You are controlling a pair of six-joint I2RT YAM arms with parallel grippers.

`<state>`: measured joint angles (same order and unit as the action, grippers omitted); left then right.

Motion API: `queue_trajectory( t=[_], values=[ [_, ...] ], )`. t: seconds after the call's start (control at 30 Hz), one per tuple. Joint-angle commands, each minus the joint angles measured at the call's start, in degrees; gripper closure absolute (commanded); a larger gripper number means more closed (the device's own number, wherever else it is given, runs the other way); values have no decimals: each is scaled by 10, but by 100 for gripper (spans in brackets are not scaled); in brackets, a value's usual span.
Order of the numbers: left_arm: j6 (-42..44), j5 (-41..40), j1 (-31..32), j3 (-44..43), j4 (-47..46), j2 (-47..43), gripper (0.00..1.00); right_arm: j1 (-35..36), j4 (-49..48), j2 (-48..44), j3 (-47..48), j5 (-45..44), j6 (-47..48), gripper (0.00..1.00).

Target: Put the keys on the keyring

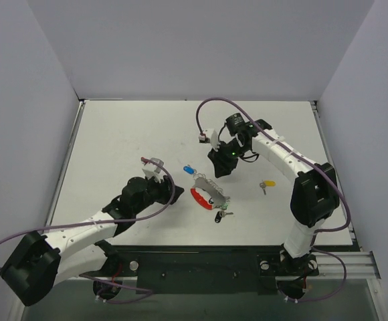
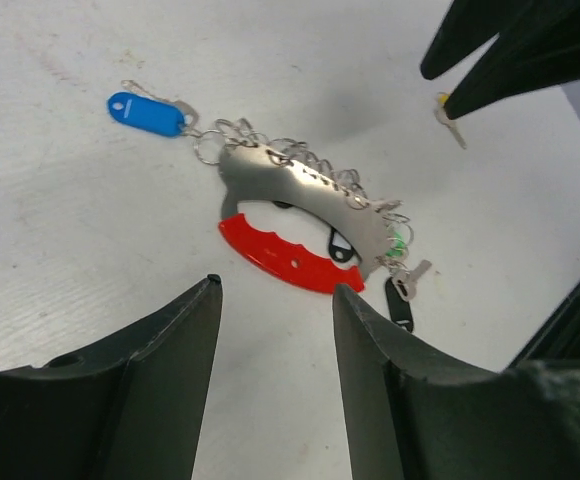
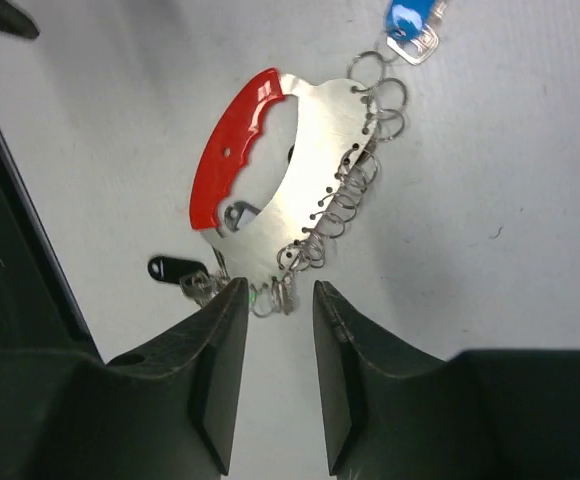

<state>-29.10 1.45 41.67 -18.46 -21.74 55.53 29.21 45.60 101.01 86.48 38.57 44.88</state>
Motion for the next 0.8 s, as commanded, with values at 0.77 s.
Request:
queue_trajectory(
  t=[0.77],
  values=[
    [-18, 0, -98, -33, 61, -9, 36, 103, -126, 212, 162, -381, -493, 78]
  ],
)
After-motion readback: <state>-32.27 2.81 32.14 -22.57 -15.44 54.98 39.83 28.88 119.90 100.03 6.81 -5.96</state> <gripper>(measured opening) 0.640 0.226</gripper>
